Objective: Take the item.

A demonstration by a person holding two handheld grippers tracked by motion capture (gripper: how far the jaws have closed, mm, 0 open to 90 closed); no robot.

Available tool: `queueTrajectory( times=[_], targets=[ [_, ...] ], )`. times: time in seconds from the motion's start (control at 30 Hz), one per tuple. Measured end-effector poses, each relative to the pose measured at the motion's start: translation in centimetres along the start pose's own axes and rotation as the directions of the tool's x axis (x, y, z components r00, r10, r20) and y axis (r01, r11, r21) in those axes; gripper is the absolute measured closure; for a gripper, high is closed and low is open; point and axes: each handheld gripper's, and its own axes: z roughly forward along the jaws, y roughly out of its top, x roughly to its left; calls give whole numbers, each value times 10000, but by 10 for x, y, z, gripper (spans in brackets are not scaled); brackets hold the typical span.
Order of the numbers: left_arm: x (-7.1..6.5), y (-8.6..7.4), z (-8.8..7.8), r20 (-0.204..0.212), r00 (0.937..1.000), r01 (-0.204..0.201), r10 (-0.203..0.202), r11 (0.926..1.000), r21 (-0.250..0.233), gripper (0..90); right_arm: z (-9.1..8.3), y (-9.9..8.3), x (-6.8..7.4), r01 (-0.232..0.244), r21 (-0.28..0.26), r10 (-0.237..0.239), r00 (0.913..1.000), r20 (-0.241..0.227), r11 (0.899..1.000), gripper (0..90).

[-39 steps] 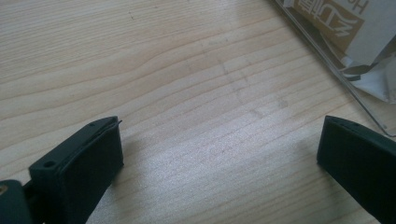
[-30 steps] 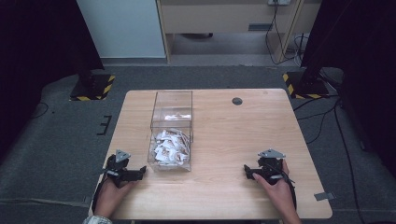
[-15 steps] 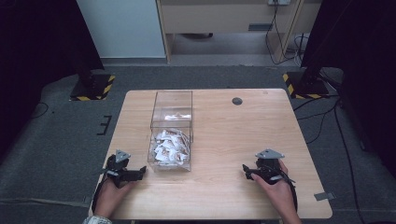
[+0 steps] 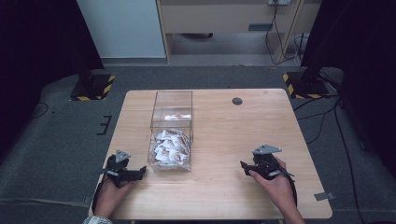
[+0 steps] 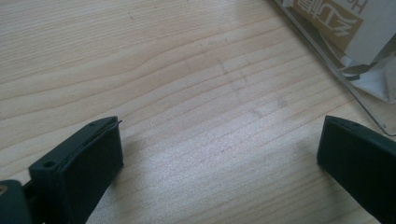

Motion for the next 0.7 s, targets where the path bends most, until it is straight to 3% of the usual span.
queueTrajectory(
  times=[0.33, 0.57, 0.7],
  targets=[
    [0, 0, 0, -2, 10000, 1, -1, 10000, 0, 0, 2, 24, 9, 66, 148, -62, 9995, -324, 9999, 410],
    [0, 0, 0, 0, 10000, -6, 6, 10000, -4, 0, 3, 44, 24, 382, 46, -379, 9979, -534, 9993, 425],
    [0, 0, 0, 5, 10000, -19, 19, 10000, -1, 0, 8, 59, 39, 760, -16, -759, 9941, -779, 9971, 457]
  ],
)
